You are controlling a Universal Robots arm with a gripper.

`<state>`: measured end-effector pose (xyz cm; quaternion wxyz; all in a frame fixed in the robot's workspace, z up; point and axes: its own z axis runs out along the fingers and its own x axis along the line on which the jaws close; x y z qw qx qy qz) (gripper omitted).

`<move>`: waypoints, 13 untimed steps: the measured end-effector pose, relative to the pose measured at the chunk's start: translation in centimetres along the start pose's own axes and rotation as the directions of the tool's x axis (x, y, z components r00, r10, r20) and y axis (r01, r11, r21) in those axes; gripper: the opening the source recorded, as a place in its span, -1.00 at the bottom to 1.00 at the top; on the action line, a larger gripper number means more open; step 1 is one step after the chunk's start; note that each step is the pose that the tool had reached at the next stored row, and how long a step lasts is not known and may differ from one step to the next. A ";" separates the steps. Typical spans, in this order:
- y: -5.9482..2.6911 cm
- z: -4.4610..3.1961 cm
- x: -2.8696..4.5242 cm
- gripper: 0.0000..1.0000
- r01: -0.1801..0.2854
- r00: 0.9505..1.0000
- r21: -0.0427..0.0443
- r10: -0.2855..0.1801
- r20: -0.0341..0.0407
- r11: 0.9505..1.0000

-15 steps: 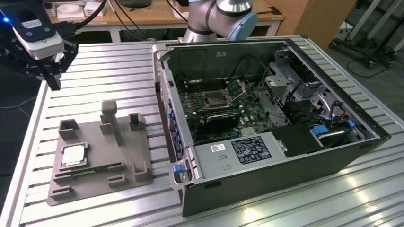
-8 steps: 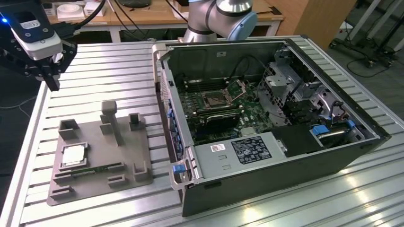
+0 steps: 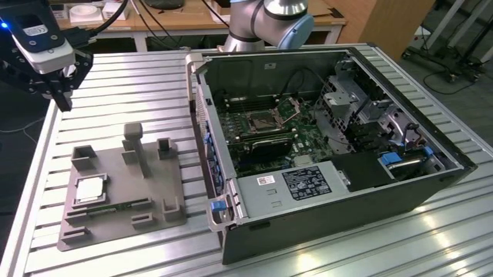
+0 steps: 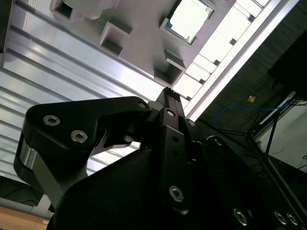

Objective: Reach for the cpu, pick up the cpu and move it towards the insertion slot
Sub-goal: 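Reach for the cpu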

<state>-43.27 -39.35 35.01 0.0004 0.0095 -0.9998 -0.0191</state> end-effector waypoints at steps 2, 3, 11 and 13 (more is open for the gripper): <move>0.00 0.00 0.01 -0.79 0.000 1.000 0.000 0.000 0.000 1.000; 0.00 0.01 0.02 -0.79 0.000 1.000 0.000 0.000 0.000 1.000; -0.02 0.10 0.90 -0.79 0.000 1.000 0.000 0.000 0.001 1.000; -0.23 0.13 1.05 -0.79 0.000 1.000 0.000 0.000 0.004 1.000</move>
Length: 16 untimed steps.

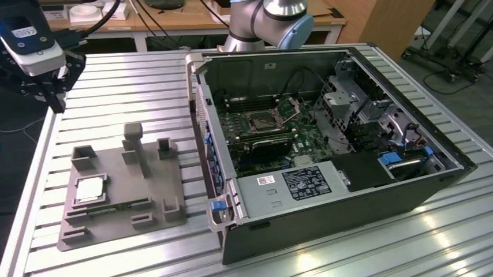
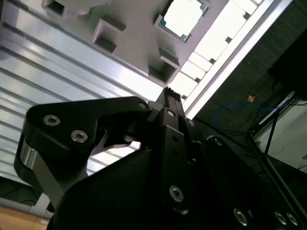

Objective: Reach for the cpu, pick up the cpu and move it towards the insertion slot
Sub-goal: 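Reach for the cpu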

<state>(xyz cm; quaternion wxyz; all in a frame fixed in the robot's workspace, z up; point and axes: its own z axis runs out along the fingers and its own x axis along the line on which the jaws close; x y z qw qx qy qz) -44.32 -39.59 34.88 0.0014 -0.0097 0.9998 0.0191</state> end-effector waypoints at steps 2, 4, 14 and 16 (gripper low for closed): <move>-0.29 0.01 0.00 -0.79 0.000 1.000 0.000 0.000 0.001 1.000; -0.58 0.05 0.01 -0.79 0.000 1.000 0.000 0.000 0.002 1.000; -2.83 0.24 0.05 -0.79 0.004 1.000 0.000 -0.004 0.010 1.000; -2.98 0.56 0.06 -0.79 0.005 1.000 0.000 -0.005 0.010 1.000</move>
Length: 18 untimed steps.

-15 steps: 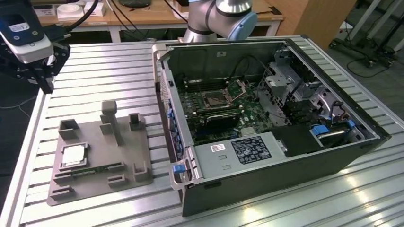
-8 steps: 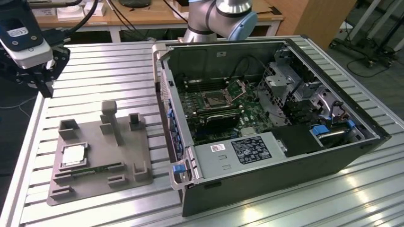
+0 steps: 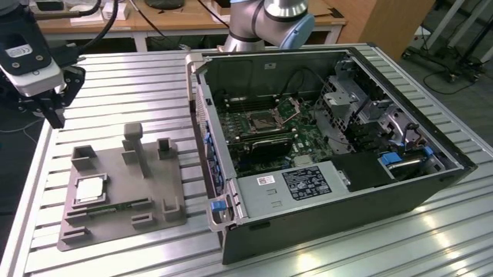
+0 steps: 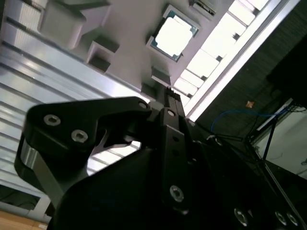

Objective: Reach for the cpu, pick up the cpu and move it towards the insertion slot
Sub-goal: 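Reach for the cpu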

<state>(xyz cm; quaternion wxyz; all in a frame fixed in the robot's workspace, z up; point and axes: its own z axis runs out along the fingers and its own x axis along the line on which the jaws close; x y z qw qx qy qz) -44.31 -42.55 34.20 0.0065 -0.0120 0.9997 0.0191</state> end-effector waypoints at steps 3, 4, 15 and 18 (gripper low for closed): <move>-0.08 0.51 0.01 -0.77 0.000 1.000 0.000 0.000 0.000 1.000; -0.12 0.68 0.02 -0.65 0.000 1.000 0.000 0.000 0.001 1.000; -0.48 2.58 0.05 0.17 0.001 1.000 0.000 -0.001 0.002 1.000; -0.50 2.87 0.06 0.29 0.001 1.000 0.000 -0.001 0.002 1.000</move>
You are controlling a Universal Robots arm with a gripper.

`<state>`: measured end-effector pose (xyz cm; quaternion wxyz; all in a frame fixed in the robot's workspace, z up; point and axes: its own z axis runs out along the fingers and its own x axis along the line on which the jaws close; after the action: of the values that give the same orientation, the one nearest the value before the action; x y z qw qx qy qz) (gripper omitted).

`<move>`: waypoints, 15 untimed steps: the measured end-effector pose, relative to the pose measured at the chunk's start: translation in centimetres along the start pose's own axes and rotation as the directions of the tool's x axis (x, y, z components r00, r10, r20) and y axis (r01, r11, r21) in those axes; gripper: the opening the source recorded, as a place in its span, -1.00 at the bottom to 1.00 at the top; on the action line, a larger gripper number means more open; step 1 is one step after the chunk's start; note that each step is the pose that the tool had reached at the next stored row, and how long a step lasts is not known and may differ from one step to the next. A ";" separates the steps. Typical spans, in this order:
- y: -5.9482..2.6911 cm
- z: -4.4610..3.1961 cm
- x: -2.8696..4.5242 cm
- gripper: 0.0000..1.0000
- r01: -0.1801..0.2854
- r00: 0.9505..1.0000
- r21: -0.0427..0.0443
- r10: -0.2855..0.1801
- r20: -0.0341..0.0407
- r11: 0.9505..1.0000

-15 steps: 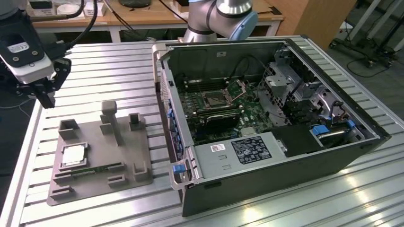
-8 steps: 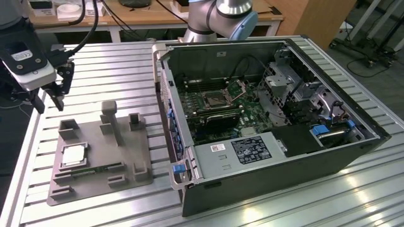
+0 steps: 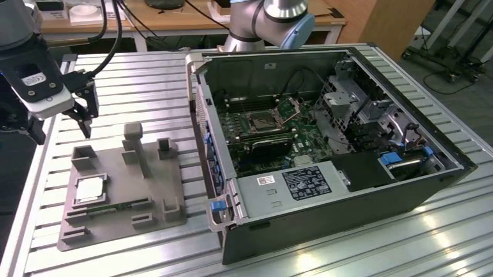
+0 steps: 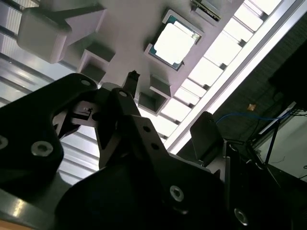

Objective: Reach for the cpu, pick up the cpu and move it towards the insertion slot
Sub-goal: 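Reach for the cpu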

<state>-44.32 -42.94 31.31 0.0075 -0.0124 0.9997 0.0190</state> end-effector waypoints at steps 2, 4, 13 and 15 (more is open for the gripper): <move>0.00 0.02 0.00 0.41 0.000 1.000 0.000 0.000 0.000 1.000; 0.00 0.03 0.00 0.41 0.000 1.000 0.000 0.000 0.000 1.000; -0.01 0.17 0.00 0.41 0.000 1.000 0.000 0.000 0.000 1.000; -0.01 0.21 0.00 0.41 0.000 1.000 0.000 0.000 0.000 1.000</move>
<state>-44.32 -42.94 31.11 0.0076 -0.0123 0.9997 0.0191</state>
